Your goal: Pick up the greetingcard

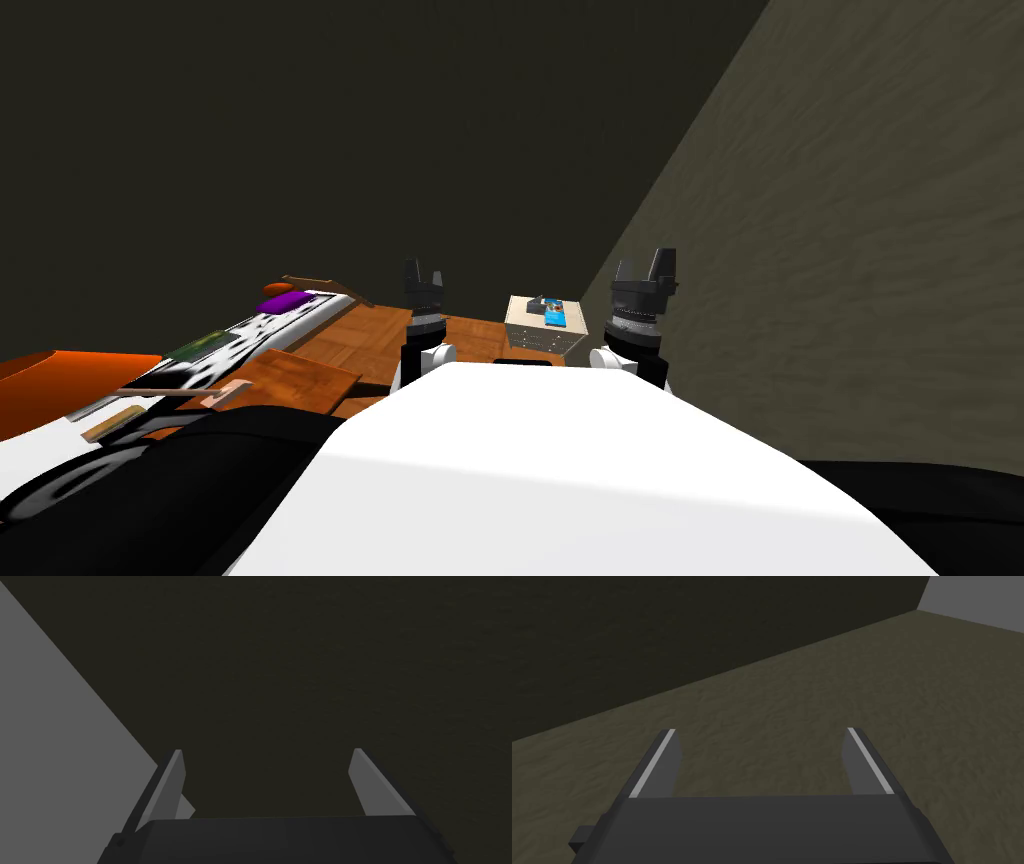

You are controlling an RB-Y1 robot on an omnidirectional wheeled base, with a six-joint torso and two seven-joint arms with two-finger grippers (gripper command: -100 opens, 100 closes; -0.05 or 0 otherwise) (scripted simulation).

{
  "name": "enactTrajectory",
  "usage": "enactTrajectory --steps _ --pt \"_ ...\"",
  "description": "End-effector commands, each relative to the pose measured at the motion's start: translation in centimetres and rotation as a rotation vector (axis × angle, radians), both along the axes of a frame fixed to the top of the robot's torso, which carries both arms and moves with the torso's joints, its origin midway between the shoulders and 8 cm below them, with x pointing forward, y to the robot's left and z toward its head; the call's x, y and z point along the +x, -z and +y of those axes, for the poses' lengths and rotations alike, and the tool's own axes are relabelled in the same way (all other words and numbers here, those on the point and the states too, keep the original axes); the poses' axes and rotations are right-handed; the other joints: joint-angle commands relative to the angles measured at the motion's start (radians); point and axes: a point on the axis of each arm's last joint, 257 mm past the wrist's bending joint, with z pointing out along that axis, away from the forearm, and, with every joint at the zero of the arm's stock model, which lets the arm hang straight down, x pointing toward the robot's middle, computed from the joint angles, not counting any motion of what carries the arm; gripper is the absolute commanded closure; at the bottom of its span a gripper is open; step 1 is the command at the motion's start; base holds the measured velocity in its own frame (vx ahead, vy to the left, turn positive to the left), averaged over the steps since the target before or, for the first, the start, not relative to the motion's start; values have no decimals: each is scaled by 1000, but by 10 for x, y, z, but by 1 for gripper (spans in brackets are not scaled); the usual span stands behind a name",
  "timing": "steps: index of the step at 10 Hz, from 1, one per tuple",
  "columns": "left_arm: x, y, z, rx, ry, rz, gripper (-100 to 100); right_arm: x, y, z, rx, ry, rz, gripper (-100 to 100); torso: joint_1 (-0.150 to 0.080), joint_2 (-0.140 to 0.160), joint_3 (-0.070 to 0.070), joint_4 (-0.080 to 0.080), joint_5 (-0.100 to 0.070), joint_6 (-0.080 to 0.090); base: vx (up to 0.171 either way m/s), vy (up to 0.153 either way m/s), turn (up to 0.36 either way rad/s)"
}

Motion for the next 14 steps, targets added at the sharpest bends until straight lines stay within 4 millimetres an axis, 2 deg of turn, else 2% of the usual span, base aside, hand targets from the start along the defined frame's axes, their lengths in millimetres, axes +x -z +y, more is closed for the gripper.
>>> enactTrajectory --steps 1,6,7,11,13,14 --pt "0 0 0 0 0 0 0 12 15 10 -50 -11 44 -100 0 0 0 0 0 0 11 27 163" --pt "0 0 0 0 0 0 0 48 62 36 -215 -25 171 -100 3 0 0 0 1 0 5 47 139" --pt "0 0 0 0 0 0 0 48 62 36 -215 -25 171 -100 3 0 0 0 1 0 -1 31 58" --pt "0 0 0 0 0 0 0 82 116 56 -438 -16 292 -100 3 0 0 0 1 0 2 53 182" --pt "0 0 0 0 0 0 0 91 139 58 -508 -10 337 -100 3 0 0 0 1 0 4 47 78" --pt "0 0 0 0 0 0 0 92 143 58 -508 -10 346 -100 3 0 0 0 1 0 2 32 82"
